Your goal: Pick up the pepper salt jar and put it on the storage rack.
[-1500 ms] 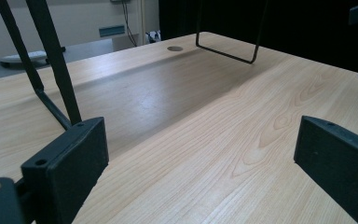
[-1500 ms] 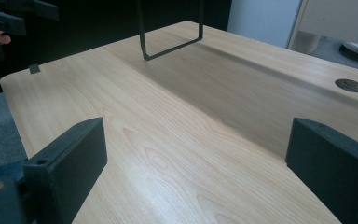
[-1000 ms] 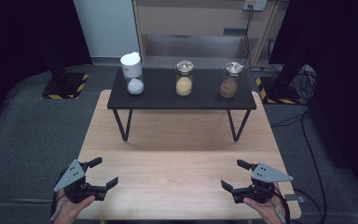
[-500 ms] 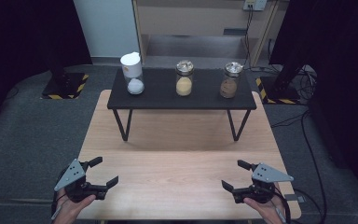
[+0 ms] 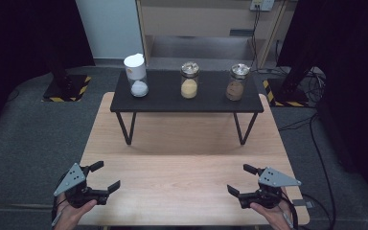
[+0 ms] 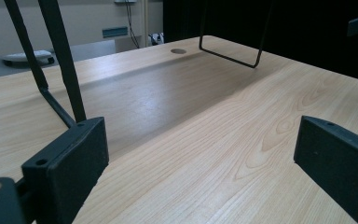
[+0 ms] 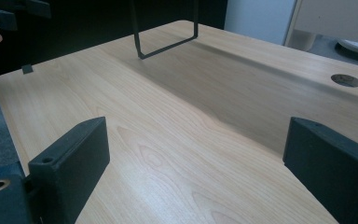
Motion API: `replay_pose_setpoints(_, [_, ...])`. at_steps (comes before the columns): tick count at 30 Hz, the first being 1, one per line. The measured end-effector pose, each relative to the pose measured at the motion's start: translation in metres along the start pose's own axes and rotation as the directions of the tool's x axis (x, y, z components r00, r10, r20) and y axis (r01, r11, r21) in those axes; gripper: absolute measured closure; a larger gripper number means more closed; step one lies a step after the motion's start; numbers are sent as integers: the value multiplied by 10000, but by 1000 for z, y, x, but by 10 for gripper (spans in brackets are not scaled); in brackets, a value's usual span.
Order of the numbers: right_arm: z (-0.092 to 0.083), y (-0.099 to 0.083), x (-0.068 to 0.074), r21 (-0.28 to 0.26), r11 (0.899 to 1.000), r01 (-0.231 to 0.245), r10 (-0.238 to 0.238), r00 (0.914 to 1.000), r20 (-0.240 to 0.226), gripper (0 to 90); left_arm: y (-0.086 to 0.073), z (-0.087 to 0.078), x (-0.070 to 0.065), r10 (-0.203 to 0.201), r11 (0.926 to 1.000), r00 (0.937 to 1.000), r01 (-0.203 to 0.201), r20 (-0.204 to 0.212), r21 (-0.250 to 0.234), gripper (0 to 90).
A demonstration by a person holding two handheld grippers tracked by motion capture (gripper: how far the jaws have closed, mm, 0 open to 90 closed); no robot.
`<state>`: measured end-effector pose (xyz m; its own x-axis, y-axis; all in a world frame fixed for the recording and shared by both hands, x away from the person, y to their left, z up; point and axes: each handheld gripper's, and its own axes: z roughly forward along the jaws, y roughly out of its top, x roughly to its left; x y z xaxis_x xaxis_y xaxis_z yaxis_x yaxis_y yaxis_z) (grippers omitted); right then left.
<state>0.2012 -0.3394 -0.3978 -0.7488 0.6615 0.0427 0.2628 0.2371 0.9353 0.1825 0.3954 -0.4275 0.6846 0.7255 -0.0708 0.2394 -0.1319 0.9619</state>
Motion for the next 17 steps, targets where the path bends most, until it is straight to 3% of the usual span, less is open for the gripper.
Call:
replay_pose_setpoints(9, [0,1,1,54,10000,3,-3,10000,-11,76,1,-1,-1,58,10000,10000,-58,15,51,21])
replay_pose_setpoints(17, [-2,1,5,-204,9998,2,-2,10000,11,65,2,-3,-4,214,9997,9998,-214,-5,-111,23])
